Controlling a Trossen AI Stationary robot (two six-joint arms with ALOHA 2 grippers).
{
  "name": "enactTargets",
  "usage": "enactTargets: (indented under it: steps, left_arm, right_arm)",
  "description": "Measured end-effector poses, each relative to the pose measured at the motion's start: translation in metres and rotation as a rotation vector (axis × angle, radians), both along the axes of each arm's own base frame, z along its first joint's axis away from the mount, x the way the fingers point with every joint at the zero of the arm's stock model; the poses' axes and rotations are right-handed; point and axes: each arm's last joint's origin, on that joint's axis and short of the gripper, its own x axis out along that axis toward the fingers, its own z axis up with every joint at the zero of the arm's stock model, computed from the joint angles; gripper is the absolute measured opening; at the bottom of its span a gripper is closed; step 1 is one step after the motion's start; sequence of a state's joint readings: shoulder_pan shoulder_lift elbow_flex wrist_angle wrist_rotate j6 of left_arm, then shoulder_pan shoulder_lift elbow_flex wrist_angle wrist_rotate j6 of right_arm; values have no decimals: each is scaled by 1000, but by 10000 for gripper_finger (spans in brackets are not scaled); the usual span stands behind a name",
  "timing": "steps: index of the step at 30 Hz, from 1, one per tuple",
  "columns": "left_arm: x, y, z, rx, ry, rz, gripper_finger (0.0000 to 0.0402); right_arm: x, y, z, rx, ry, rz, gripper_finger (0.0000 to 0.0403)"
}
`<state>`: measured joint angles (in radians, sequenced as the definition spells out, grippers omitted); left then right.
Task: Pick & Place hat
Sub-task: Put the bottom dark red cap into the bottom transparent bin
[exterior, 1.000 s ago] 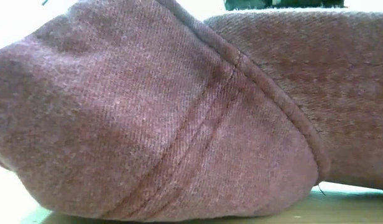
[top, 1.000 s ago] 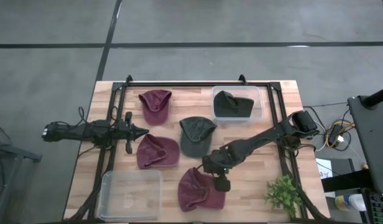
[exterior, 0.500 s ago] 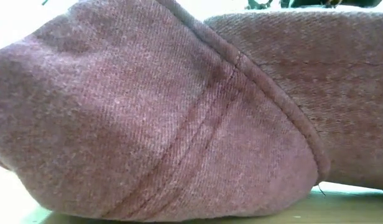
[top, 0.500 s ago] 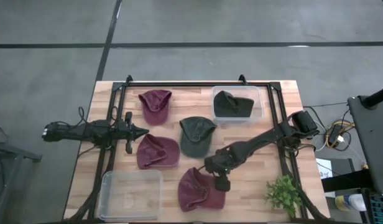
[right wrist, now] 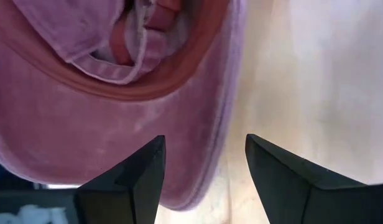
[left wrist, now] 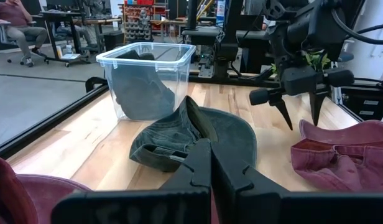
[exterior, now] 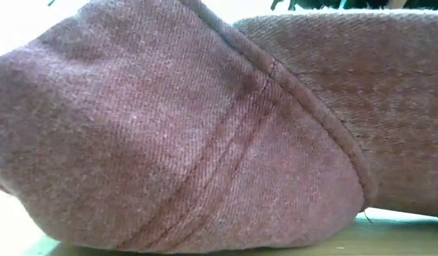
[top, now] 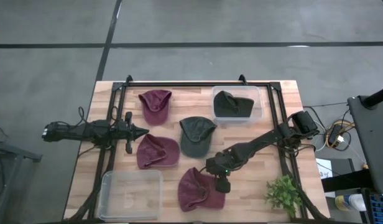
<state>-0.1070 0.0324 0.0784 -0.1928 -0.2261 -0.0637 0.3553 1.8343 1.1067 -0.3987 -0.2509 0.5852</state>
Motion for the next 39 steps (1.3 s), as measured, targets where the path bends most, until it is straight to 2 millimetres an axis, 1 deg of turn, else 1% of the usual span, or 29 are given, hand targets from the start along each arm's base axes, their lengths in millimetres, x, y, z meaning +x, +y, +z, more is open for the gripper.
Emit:
enactTargets:
  steps: [14,17,19,21,29,30,35,39]
  left_arm:
    - [0,0,0,0,0,0,0]
    - [0,0,0,0,0,0,0]
    - [0,0,0,0,0,0,0]
    - [0,0,0,0,0,0,0]
    - [0,0,0,0,0,0,0]
    - [0,0,0,0,0,0,0]
    - [0,0,0,0,0,0,0]
    - [0,0,0,0,0,0,0]
  right_arm:
    - [-1,0,-4,20,-10,-3,214]
    - [-1,0,-4,21,-10,-3,208]
    - [-1,0,-4,20,-11,-3,193]
    - [-1,0,-4,20,-11,-3,168]
    - [0,0,-3,17,-22,11,32]
    - [0,0,-3,20,-28,11,22]
    - [0,0,-2,18,-26,3,16]
    - [0,-3,5,15,-39,2,15]
